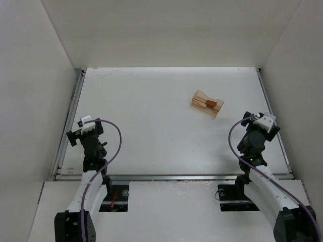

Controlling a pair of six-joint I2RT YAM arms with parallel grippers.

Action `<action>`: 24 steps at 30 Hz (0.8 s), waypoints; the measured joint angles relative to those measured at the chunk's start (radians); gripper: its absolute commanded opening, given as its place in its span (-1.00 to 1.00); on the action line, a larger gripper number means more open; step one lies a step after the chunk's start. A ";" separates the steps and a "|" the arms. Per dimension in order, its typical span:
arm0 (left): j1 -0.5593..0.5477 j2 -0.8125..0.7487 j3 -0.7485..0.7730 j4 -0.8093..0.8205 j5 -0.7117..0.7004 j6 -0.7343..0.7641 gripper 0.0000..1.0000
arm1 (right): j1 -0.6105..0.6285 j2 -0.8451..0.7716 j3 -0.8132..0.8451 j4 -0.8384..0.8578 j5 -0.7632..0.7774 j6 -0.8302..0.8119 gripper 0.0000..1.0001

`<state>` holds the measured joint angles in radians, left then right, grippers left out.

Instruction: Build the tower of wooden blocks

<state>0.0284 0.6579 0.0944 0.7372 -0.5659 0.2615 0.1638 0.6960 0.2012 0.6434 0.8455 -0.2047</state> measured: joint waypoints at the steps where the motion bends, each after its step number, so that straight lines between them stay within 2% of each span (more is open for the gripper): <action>1: 0.000 0.000 0.000 0.000 0.000 0.000 1.00 | 0.000 -0.001 0.000 0.000 0.000 0.000 1.00; 4: 0.000 0.000 0.000 0.000 0.000 0.000 1.00 | 0.000 -0.022 0.004 -0.024 -0.002 0.003 1.00; 7: 0.000 -0.002 0.008 -0.018 0.021 0.014 1.00 | 0.000 -0.058 0.080 -0.126 -0.013 0.019 1.00; 10: 0.000 -0.005 0.116 -0.178 0.133 0.069 1.00 | -0.001 -0.062 0.232 -0.238 -0.083 0.017 1.00; 12: 0.000 -0.004 0.249 -0.314 0.227 0.115 1.00 | -0.001 -0.026 0.357 -0.312 -0.141 0.017 1.00; 18: 0.000 0.051 0.688 -0.570 0.499 0.299 1.00 | 0.019 0.218 0.756 -0.462 -0.200 -0.019 1.00; 24: 0.000 0.129 0.890 -0.729 0.570 0.406 1.00 | 0.041 0.544 1.025 -0.535 -0.166 -0.131 1.00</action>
<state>0.0284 0.7864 0.9844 0.0078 0.0044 0.6670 0.2047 1.2396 1.2266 0.1085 0.6800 -0.3355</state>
